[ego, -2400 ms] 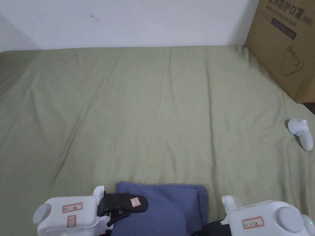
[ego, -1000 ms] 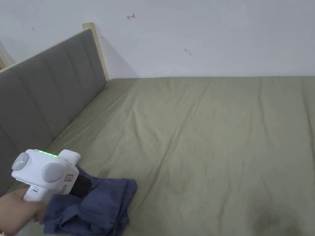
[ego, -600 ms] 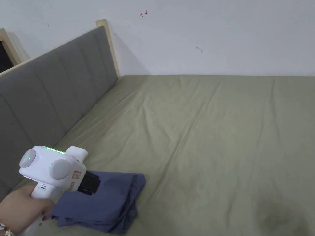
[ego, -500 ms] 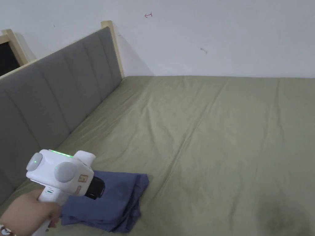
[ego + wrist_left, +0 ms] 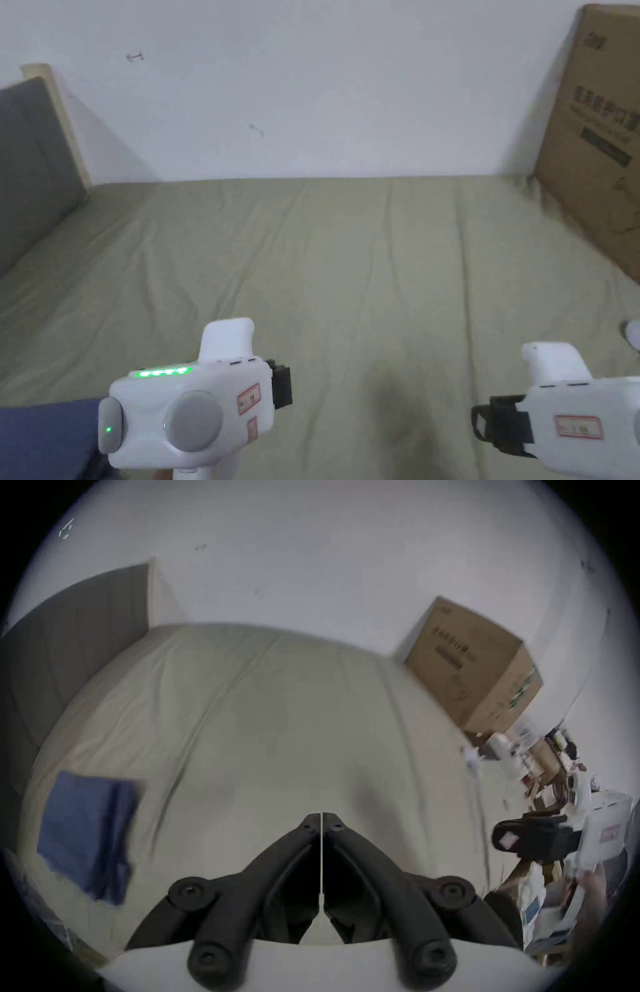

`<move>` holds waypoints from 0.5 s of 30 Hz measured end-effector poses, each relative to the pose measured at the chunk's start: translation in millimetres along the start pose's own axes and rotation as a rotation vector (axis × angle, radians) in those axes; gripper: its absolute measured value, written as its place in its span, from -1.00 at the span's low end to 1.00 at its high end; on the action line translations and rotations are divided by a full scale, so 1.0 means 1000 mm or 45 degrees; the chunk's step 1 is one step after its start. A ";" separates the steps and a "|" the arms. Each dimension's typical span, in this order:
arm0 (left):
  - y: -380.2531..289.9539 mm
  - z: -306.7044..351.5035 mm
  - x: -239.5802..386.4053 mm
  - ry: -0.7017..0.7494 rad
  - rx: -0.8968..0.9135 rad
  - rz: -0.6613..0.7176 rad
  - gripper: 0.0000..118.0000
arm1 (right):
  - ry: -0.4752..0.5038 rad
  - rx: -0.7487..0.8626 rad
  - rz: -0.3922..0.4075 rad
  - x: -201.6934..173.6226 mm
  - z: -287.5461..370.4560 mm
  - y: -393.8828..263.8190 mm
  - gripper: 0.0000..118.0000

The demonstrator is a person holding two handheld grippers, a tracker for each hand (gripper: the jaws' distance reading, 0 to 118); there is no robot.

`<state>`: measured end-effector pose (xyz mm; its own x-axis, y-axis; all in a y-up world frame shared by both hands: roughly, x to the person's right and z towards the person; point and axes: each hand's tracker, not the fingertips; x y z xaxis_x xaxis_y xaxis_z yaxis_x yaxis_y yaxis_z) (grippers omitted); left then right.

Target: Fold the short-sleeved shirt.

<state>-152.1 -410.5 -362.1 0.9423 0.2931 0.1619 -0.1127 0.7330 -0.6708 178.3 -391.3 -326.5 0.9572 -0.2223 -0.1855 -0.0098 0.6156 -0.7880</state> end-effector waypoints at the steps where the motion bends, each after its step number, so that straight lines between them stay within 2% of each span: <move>1: 0.005 0.001 0.017 0.011 0.057 -0.037 -0.99 | -0.021 0.061 0.002 0.003 0.004 0.004 -0.95; 3: 0.014 0.012 0.047 0.100 0.254 -0.165 -0.99 | -0.008 0.215 -0.014 0.007 0.017 0.012 -0.95; 5: 0.021 0.025 0.066 0.087 0.392 -0.245 -0.99 | -0.034 0.400 -0.008 0.003 0.033 0.019 -0.95; 8: 0.026 0.046 0.077 0.094 0.552 -0.256 -0.99 | -0.114 0.681 0.082 -0.006 0.051 0.025 -0.95; 10: 0.029 0.056 0.085 0.173 0.650 -0.286 -0.99 | -0.198 0.886 0.145 -0.013 0.057 0.025 -0.95; 13: 0.028 0.068 0.089 0.250 0.800 -0.327 -0.99 | -0.212 1.047 0.075 -0.020 0.064 0.025 -0.95; 14: 0.028 0.073 0.089 0.284 0.838 -0.338 -0.96 | -0.239 1.064 0.051 -0.024 0.064 0.026 -0.92; 15: 0.027 0.077 0.089 0.288 0.859 -0.340 -0.85 | -0.252 1.064 0.053 -0.027 0.064 0.026 -0.82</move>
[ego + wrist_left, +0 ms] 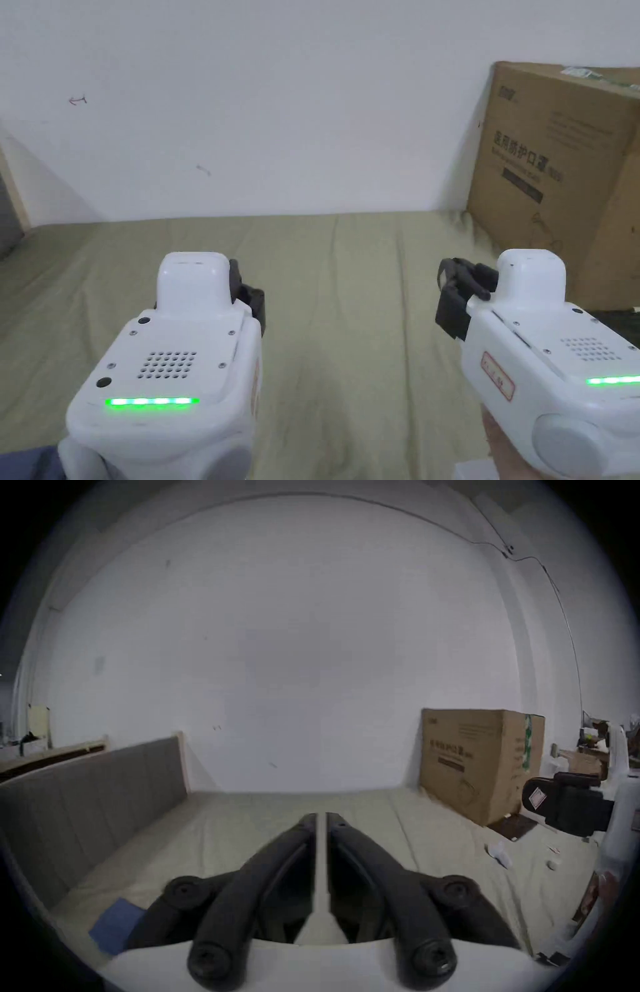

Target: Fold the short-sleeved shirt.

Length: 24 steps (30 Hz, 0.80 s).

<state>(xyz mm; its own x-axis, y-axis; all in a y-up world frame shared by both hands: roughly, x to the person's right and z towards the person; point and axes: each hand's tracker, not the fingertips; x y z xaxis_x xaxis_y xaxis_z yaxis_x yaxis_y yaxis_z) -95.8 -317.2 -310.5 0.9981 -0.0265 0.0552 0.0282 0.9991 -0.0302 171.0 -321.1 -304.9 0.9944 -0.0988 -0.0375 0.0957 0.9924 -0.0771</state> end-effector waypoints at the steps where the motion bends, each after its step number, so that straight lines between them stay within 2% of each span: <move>1: 0.002 0.002 -0.002 0.011 0.008 0.000 -0.64 | -0.004 0.006 0.007 -0.002 0.000 0.000 -0.56; 2: 0.003 0.002 -0.004 0.009 0.010 0.009 -0.22 | -0.011 0.011 0.017 -0.006 -0.002 0.000 0.08; 3: 0.004 0.003 -0.007 0.008 0.015 0.014 0.15 | -0.011 0.008 0.022 -0.008 -0.003 -0.001 0.53; 4: 0.005 0.004 -0.008 0.007 0.013 0.017 0.55 | -0.013 0.009 0.023 -0.010 -0.003 -0.002 0.75; 5: 0.006 0.004 -0.011 0.009 0.015 0.024 0.88 | -0.014 0.017 0.024 -0.011 -0.001 -0.003 0.86; 9: 0.010 0.005 -0.016 0.025 0.044 0.051 0.93 | -0.030 0.028 0.067 -0.021 -0.002 -0.003 1.00; 24: 0.003 0.005 -0.020 0.099 0.012 -0.016 0.93 | -0.040 0.075 0.116 -0.029 0.003 0.003 1.00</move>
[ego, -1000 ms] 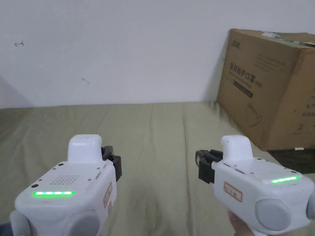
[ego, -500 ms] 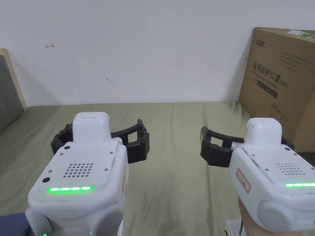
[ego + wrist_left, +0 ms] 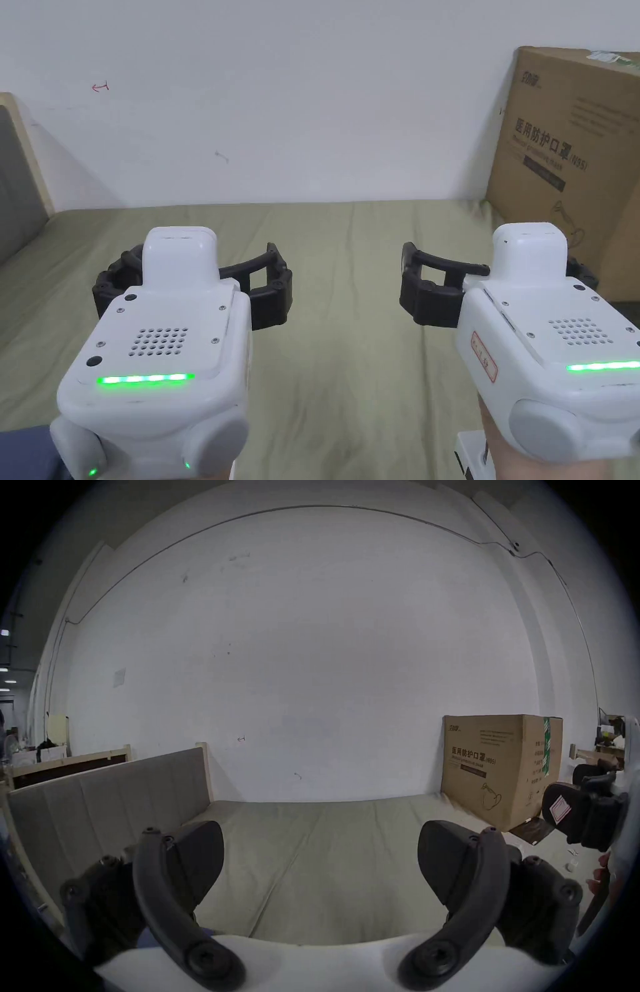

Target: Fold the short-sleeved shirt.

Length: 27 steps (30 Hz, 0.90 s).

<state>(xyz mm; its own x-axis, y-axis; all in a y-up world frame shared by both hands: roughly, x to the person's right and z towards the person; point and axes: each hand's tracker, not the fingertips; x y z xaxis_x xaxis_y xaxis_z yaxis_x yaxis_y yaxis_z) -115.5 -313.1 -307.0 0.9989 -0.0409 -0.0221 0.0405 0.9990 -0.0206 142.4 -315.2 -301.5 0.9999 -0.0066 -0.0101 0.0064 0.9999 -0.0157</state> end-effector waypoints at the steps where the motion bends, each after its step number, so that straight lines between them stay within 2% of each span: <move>1: 0.000 0.000 0.000 -0.010 -0.002 -0.002 0.93 | 0.001 -0.005 -0.005 0.000 -0.001 -0.001 1.00; 7: 0.001 0.000 -0.003 -0.069 -0.022 0.037 0.92 | -0.001 -0.026 0.002 -0.001 -0.002 -0.002 1.00; 27: 0.000 -0.003 0.006 -0.112 -0.072 0.012 0.92 | -0.017 -0.056 0.005 0.002 -0.005 -0.004 1.00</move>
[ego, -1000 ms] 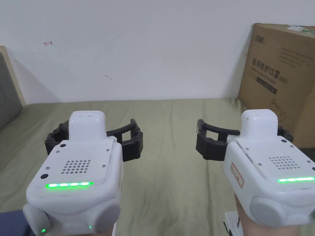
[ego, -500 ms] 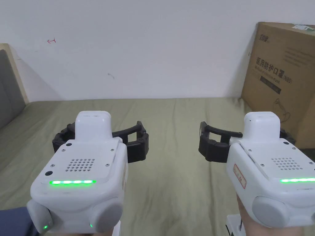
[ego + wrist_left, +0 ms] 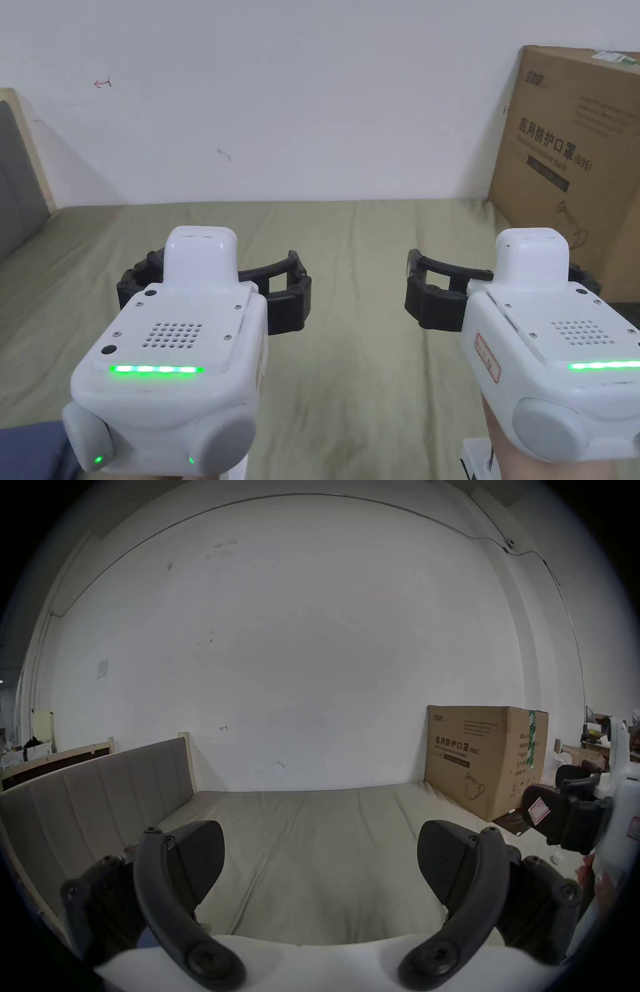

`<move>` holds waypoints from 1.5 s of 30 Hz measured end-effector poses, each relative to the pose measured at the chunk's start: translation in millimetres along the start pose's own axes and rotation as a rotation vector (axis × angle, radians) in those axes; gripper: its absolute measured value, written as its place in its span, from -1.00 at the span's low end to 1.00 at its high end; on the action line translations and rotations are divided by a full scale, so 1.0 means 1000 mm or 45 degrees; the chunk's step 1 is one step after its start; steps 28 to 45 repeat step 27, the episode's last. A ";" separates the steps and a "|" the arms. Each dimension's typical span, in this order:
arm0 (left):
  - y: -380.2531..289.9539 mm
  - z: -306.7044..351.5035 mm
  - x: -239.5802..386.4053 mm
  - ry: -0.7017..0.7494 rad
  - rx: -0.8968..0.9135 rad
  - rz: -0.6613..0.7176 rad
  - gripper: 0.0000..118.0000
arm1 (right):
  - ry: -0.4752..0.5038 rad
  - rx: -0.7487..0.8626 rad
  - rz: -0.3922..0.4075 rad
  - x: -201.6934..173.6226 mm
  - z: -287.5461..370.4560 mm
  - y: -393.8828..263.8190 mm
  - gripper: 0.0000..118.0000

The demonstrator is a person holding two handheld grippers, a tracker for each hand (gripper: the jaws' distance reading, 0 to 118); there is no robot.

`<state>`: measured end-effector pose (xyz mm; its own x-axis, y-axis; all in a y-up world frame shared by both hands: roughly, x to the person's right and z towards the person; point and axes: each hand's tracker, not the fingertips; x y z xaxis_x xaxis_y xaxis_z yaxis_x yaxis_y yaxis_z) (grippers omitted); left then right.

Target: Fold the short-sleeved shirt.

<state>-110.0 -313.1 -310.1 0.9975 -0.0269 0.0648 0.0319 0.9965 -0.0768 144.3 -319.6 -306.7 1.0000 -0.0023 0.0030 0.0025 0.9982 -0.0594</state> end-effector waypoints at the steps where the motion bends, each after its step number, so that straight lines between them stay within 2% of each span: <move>1: 0.000 0.000 0.000 -0.011 0.003 0.008 0.92 | 0.003 -0.003 -0.001 0.000 0.000 0.000 1.00; 10: 0.003 -0.002 -0.003 -0.062 -0.009 0.106 0.92 | 0.008 -0.002 -0.005 0.000 0.000 0.000 1.00; 45: -0.008 -0.009 -0.007 -0.046 -0.092 0.148 0.92 | 0.011 -0.025 -0.038 0.002 0.001 -0.006 1.00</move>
